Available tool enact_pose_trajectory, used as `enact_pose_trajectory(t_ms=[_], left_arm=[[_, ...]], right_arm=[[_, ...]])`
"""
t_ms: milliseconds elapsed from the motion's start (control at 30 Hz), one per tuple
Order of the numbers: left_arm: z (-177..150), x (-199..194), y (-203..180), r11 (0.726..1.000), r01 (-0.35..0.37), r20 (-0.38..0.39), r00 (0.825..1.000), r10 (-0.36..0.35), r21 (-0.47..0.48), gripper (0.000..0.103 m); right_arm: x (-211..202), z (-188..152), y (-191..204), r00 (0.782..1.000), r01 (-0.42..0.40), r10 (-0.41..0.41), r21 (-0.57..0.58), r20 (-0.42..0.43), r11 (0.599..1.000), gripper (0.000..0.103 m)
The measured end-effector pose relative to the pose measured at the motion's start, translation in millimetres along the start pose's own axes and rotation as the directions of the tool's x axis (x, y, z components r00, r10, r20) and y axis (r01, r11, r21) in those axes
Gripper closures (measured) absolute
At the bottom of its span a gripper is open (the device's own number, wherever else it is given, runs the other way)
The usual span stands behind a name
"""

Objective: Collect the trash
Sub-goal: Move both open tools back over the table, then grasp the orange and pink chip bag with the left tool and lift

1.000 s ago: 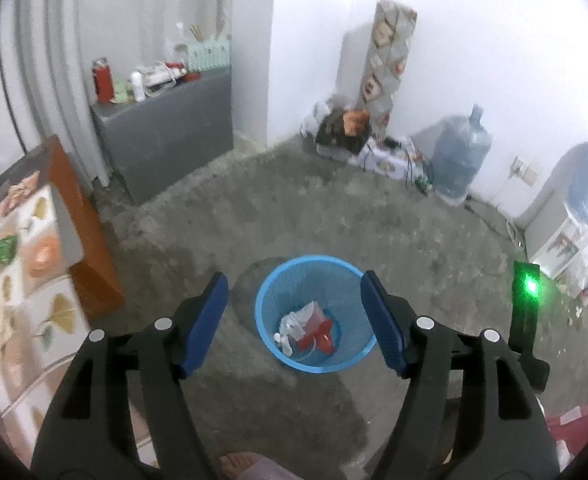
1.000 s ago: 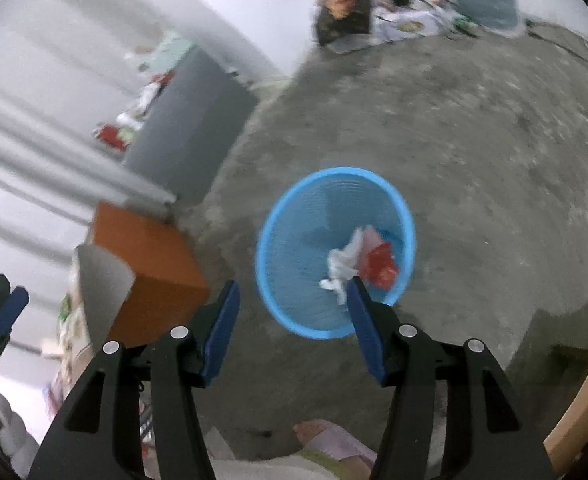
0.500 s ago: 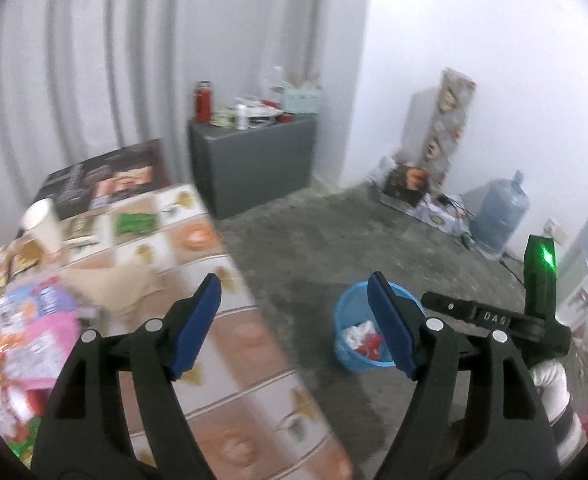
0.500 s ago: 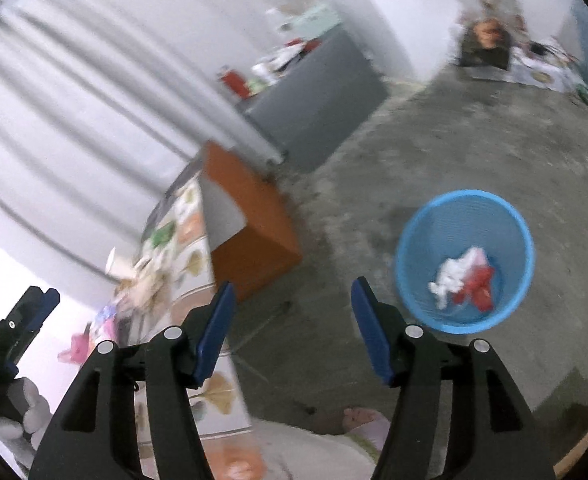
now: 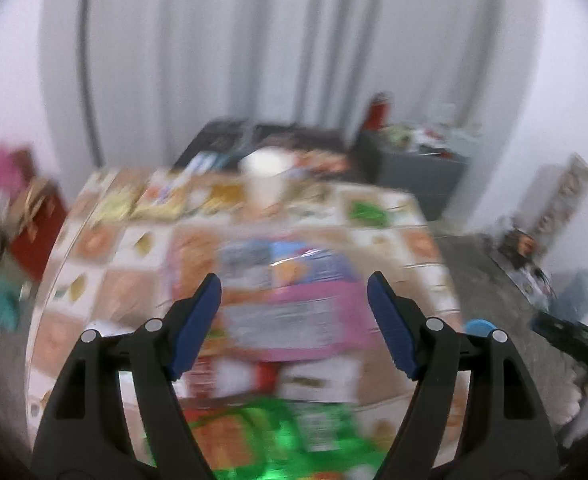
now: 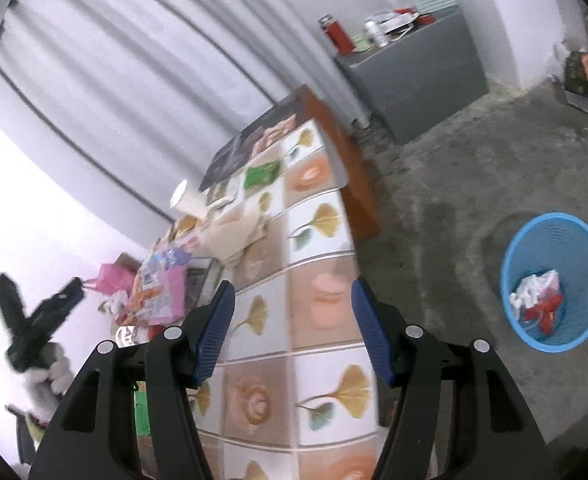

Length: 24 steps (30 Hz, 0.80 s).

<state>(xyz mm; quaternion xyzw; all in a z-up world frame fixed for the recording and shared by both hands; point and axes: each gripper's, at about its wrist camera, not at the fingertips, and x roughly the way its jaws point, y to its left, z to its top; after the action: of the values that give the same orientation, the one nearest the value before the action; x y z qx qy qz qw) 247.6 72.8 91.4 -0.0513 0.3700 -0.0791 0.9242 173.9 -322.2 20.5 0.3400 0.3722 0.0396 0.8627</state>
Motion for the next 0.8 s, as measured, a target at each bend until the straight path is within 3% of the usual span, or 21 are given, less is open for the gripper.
enact_pose_trajectory(t_ms=[167,233,367,400,500,700,800], left_arm=[[-8.8,49.4,80.3,0.978,-0.023,-0.176,0.984,-0.015,-0.209,0.041],[-16.1,61.8,97.5,0.959,0.017,-0.213,0.974,-0.08,-0.284,0.047],[-22.7,75.6,107.9,0.938,0.077,-0.236,0.958,-0.163,-0.339,0.073],[-24.3,75.9,108.7,0.936,0.085,-0.234,0.957,-0.172,-0.342,0.081],[-28.0,75.5,113.9,0.923,0.131,-0.209,0.953,-0.217,-0.362,0.092],[-28.4,62.4,125.5,0.895,0.224,-0.108,0.952,-0.285,-0.385,0.098],[-25.0,48.3,135.9,0.856,0.298,-0.027,0.94,-0.34,-0.422,0.099]], right_arm=[[16.7,-0.7,23.8,0.999,0.006,-0.008,-0.033,-0.041,0.999,0.044],[21.3,-0.4,30.7,0.998,0.011,-0.013,-0.045,-0.053,0.999,0.044],[27.8,0.8,38.2,0.997,0.03,-0.033,-0.05,-0.068,0.998,0.044],[30.2,1.2,39.6,0.997,0.034,-0.037,-0.051,-0.07,0.998,0.044],[36.0,1.1,44.9,0.995,0.043,-0.048,-0.056,-0.083,0.998,0.044],[47.5,2.3,49.0,0.993,0.053,-0.058,-0.047,-0.106,0.997,0.044],[52.7,1.3,51.8,0.991,0.06,-0.065,-0.049,-0.114,0.997,0.044]])
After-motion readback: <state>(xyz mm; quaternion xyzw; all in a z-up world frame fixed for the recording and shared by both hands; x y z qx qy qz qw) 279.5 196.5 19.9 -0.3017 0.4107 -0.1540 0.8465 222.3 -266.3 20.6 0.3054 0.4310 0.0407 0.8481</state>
